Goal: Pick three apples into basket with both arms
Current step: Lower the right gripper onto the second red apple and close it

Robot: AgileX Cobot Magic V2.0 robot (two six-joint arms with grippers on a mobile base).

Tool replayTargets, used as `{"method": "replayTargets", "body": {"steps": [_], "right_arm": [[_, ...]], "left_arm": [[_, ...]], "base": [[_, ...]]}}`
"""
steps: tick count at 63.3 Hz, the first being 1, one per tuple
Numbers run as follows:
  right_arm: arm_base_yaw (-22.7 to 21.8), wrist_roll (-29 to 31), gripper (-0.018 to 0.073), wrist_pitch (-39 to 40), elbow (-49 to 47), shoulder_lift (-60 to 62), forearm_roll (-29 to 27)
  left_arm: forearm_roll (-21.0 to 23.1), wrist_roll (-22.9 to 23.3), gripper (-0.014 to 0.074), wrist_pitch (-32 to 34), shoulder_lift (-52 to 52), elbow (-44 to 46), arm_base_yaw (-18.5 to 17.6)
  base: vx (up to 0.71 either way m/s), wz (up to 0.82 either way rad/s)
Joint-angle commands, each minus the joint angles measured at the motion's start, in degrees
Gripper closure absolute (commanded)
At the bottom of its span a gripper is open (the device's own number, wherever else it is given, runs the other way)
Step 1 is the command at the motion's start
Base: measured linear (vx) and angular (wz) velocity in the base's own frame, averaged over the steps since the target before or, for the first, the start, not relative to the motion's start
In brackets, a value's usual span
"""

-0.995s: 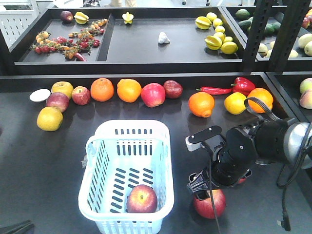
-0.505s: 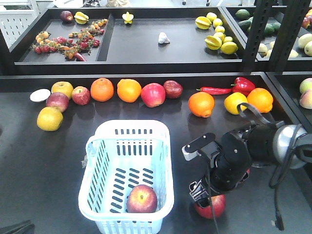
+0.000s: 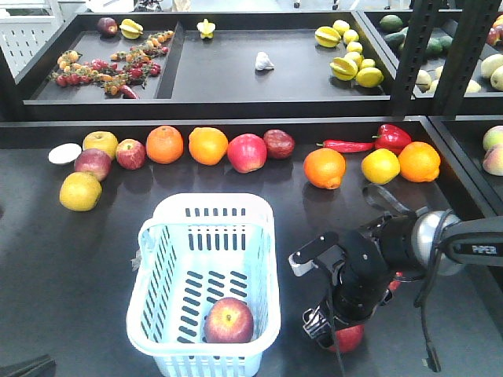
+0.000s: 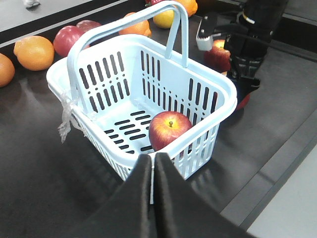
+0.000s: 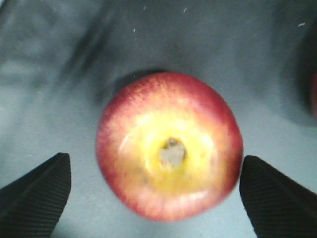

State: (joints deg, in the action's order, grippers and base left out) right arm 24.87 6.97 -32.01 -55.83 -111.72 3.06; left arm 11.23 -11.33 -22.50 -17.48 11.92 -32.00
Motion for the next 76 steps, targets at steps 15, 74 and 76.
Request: {"method": "replayTargets", "body": {"steps": [15,74,76], "right_arm": [[-0.29,1.18,-0.0088,3.57,-1.35,-0.44,-0.77],[-0.29,0.79,0.0348,3.05,-1.35,-0.79,-0.96],[-0.29,0.79,0.0356,2.77,-1.35,-0.6,-1.02]], "left_arm": [[0.87,0.44,0.0602,3.91,-0.4,1.64,-0.13],[0.87,0.44,0.0602,3.91,-0.4,1.64,-0.13],[0.87,0.44,0.0602,3.91,-0.4,1.64,-0.13]], "base": [[0.0,0.0],[0.0,0.0],[0.0,0.0]]}}
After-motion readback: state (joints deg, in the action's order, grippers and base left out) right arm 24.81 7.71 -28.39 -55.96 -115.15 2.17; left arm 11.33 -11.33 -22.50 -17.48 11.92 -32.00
